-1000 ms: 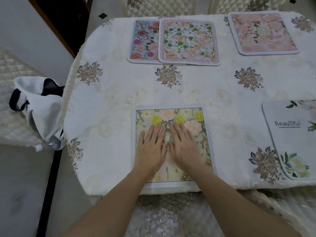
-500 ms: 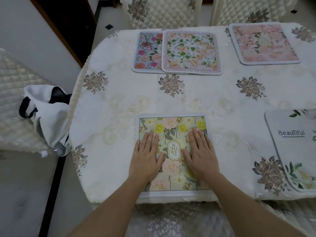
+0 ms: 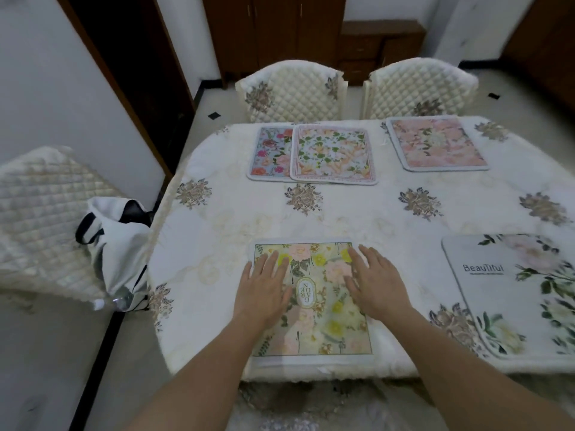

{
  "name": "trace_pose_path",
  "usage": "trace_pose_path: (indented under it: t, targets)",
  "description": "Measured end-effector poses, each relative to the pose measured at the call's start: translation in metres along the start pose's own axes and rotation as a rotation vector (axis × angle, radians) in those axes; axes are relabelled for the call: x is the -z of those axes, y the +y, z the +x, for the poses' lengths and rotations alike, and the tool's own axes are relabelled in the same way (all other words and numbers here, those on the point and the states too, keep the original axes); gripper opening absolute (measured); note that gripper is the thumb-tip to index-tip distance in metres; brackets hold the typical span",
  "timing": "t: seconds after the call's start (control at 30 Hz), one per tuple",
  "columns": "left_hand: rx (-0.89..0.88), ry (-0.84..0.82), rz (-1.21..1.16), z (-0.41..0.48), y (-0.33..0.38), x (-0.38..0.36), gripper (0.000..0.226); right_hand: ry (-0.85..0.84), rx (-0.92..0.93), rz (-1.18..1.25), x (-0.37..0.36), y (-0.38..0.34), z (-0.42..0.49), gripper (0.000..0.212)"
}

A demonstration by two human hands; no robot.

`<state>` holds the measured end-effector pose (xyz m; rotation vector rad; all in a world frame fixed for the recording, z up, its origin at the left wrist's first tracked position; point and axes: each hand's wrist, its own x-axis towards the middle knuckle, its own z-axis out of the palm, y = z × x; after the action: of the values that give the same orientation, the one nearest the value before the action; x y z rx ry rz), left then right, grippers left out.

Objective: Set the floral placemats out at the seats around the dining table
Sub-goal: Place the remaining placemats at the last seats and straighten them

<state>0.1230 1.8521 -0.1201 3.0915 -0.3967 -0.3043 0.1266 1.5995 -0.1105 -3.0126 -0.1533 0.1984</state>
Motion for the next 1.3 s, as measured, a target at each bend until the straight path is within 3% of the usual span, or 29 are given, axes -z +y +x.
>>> trace_pose_path:
  t: [0.17,0.43,0.8,0.97,1.3]
  targets:
    - [-0.083,0.106,-0.032,0.004,0.032,0.045,0.063,0.101,-0.034,-0.004,0.043,0.004,-0.017,0.058]
    - [-0.372,0.260,-0.095,0.017,0.119,0.080,0.061,0.221,-0.214,-0.034,0.086,0.035,-0.074,0.058]
    - [-0.811,0.275,-0.046,0.002,0.278,0.114,0.062,0.284,-0.711,-0.065,0.121,0.148,-0.237,0.057]
    - [-0.987,0.281,-0.025,-0.015,0.362,0.119,0.059,0.379,-0.870,-0.048,0.125,0.189,-0.304,0.051]
    - [-1.296,0.248,-0.037,-0.046,0.551,0.108,0.057,0.364,-1.162,-0.060,0.119,0.301,-0.427,0.056]
